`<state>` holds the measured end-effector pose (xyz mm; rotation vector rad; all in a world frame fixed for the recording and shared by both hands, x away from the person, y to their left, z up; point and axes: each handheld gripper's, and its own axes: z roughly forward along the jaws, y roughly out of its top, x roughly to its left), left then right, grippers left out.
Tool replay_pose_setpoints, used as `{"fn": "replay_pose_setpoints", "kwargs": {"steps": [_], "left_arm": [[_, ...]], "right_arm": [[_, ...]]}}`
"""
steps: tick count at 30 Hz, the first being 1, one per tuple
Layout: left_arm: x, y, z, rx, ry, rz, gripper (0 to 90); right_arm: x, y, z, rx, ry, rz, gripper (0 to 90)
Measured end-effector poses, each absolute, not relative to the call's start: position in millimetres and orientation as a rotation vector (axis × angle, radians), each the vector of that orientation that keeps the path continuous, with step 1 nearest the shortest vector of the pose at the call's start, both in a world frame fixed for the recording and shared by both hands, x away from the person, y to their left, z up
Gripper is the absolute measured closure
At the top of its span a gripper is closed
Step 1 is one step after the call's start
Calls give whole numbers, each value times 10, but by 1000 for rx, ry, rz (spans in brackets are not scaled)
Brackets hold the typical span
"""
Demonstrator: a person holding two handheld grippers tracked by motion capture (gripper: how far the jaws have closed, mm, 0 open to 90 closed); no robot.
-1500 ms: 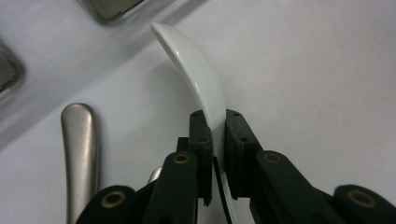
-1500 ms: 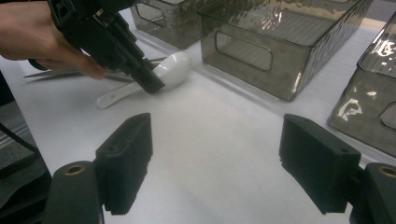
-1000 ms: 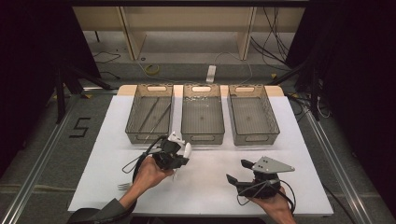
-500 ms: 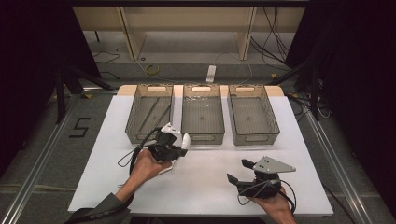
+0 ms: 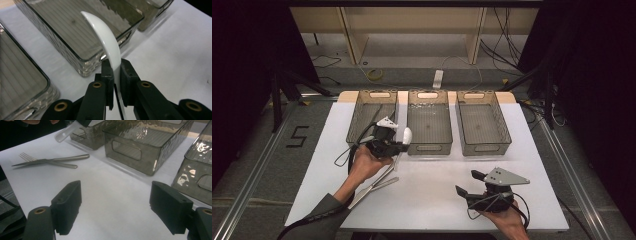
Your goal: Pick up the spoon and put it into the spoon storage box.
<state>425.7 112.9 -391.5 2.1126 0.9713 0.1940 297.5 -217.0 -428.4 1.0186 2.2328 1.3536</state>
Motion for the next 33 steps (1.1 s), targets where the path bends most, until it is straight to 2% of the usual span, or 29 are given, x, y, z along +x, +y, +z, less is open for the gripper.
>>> {"fn": "replay_pose_setpoints", "kwargs": {"steps": [12, 28, 33], "left_arm": [[4476, 1034, -3709, 2077, 963, 216, 825], [4795, 884, -3611, 2077, 972, 274, 824], [4919, 859, -3647, 2037, 1006, 239, 825]], "right_arm": [[2972, -2189, -4278, 1025, 2213, 1368, 265], [2968, -2214, -4260, 1035, 2180, 1398, 232], [2966, -2224, -4252, 1045, 2163, 1414, 213]]}}
